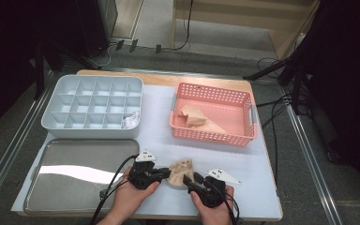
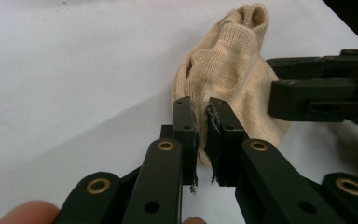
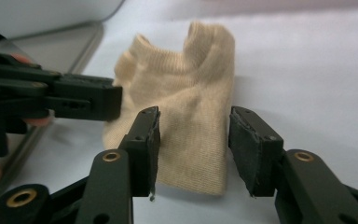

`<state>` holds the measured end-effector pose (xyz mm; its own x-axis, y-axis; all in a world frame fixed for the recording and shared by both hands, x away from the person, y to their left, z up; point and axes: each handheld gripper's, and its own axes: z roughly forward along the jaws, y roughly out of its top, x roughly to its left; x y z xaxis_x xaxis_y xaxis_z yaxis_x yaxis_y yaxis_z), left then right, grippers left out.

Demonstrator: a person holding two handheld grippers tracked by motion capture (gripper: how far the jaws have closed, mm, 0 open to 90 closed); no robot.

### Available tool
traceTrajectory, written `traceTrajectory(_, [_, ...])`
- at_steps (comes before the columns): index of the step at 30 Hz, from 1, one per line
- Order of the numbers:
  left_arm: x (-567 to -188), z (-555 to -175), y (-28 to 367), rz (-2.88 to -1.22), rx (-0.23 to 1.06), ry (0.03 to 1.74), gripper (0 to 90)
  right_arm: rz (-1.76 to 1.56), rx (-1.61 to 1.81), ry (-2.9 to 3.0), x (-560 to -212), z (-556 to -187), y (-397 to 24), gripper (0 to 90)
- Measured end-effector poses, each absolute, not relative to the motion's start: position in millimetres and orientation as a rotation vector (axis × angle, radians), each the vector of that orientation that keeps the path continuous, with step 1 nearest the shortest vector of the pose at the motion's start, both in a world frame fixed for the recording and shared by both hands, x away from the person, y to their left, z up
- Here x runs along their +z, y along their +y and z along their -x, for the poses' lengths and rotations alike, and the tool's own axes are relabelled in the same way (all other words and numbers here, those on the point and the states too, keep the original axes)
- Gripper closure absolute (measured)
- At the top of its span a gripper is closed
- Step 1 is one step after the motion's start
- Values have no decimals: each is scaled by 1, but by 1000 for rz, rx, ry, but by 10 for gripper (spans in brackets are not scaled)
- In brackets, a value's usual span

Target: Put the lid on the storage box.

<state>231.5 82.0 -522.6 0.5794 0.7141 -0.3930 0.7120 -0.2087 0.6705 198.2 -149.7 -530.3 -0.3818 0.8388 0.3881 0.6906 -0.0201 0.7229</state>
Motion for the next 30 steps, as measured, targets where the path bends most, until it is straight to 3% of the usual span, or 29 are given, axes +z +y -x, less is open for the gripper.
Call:
traceTrajectory(12, [-524,-233,82,-1931,-5,1150,853,-1664,1353,2075,-534,-202,-149,798])
traceTrajectory(17, [-523,-234,84,-1926,-3,1159,845,-1662,1360,2065,-533,-202,-149,822])
traceTrajectory(22, [-512,-228,85,-1876,101,1170,696,-1657,1350,2061,-531,-200,-148,821])
traceTrajectory(30, [-502,-231,59,-1944,103,1060,868,-1666,1344,2056,-531,-202,-147,819])
